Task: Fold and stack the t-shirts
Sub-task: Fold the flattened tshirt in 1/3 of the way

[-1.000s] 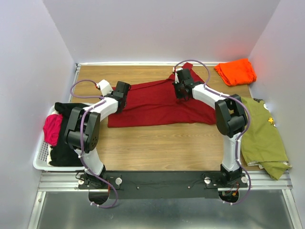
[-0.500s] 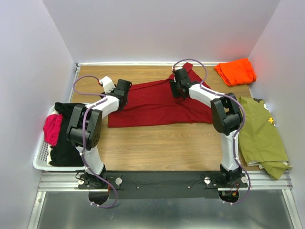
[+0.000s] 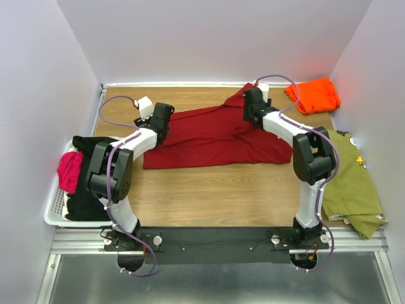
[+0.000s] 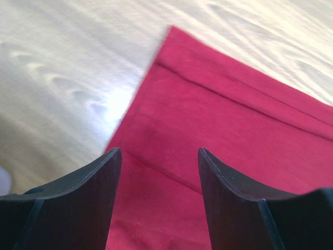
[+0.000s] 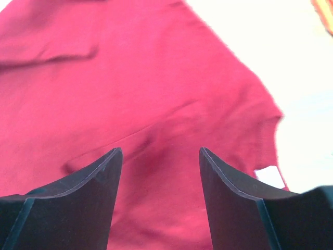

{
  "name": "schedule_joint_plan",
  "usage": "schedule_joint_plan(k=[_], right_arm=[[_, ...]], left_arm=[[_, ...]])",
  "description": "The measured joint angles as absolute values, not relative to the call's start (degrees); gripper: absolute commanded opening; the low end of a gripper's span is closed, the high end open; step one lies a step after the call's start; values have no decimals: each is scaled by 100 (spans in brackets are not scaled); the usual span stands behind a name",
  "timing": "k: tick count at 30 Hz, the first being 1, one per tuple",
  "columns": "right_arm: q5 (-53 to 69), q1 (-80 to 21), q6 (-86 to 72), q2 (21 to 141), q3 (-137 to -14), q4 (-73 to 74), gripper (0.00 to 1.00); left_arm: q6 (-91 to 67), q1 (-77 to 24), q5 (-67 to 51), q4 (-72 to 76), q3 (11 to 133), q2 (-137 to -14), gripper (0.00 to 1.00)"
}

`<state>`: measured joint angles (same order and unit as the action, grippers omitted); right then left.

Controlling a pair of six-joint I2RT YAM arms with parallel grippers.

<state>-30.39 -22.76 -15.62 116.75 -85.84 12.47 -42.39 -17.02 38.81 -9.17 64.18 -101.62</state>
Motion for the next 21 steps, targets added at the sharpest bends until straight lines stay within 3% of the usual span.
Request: schedule_joint_plan(k=[7, 14, 21], right_arm=[[-2823, -1385, -2228, 11528, -8407, 1282, 58], [-2506, -1155, -2639, 11577, -8329, 1339, 31], [-2248, -1151, -2764, 11686, -8329, 1339, 28]], left_arm=[[-3723, -1914, 3214, -285, 6399, -10092, 67], [-3197, -2445, 1999, 67, 7212, -10724, 62], [-3087, -2939, 1096, 309, 8289, -11655, 61]])
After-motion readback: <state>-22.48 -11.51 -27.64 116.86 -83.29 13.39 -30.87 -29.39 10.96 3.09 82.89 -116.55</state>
